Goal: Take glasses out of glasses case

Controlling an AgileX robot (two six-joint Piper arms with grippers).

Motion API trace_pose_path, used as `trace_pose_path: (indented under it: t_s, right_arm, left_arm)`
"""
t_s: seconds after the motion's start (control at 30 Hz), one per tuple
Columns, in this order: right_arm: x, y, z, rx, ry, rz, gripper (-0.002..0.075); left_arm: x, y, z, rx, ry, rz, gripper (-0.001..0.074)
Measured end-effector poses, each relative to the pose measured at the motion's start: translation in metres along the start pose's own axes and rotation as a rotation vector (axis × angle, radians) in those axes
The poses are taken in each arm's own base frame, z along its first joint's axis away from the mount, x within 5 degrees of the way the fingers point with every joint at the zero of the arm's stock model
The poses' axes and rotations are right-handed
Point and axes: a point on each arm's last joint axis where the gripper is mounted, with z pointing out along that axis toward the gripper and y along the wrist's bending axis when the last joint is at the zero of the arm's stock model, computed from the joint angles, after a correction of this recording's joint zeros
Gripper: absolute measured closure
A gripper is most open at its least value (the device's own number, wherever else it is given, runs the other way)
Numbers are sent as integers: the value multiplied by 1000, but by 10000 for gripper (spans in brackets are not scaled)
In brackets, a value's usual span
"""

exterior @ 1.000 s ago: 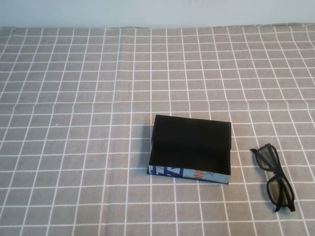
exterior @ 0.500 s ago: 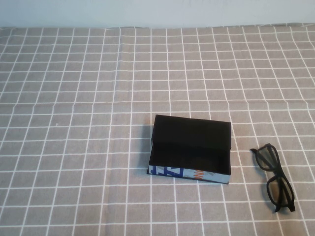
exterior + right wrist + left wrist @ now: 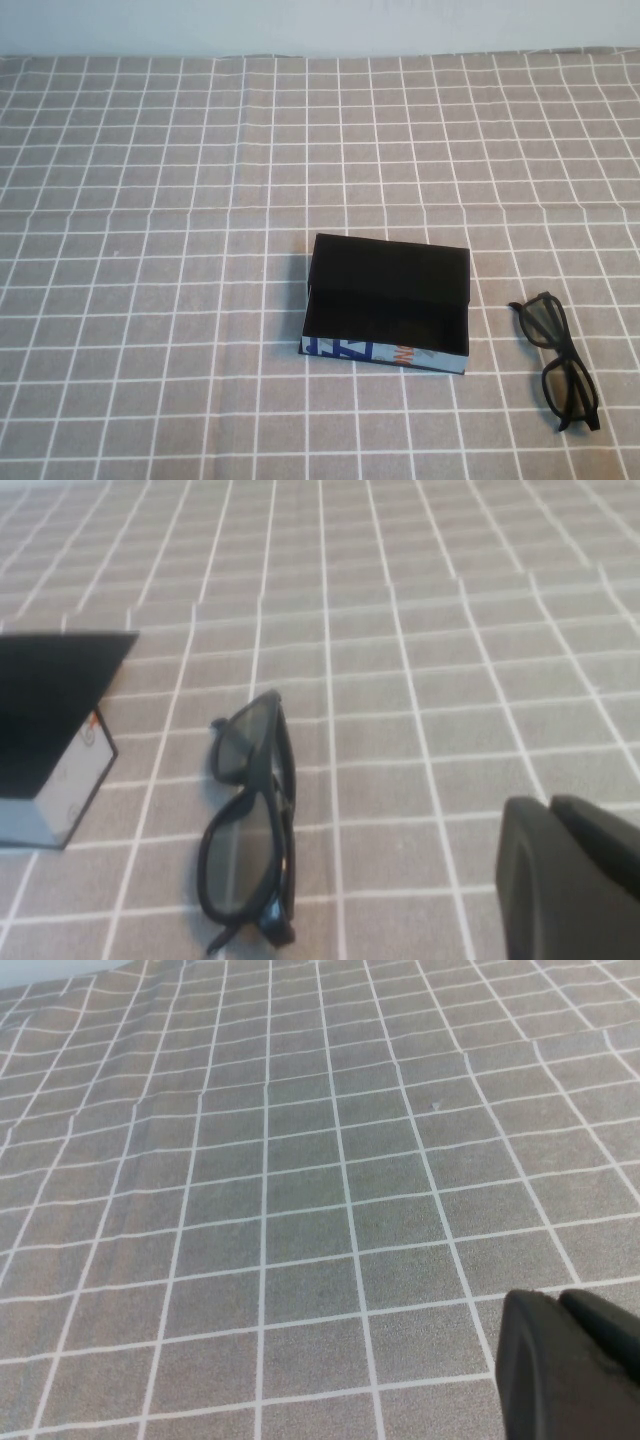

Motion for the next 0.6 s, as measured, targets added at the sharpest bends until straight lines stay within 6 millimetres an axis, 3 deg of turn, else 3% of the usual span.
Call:
trace_pose_path:
  t_s: [0.6]
  right_arm:
    - [2,0,-1,0,22,14,743]
  left_arm:
    - [0,0,0,0,0,0,740]
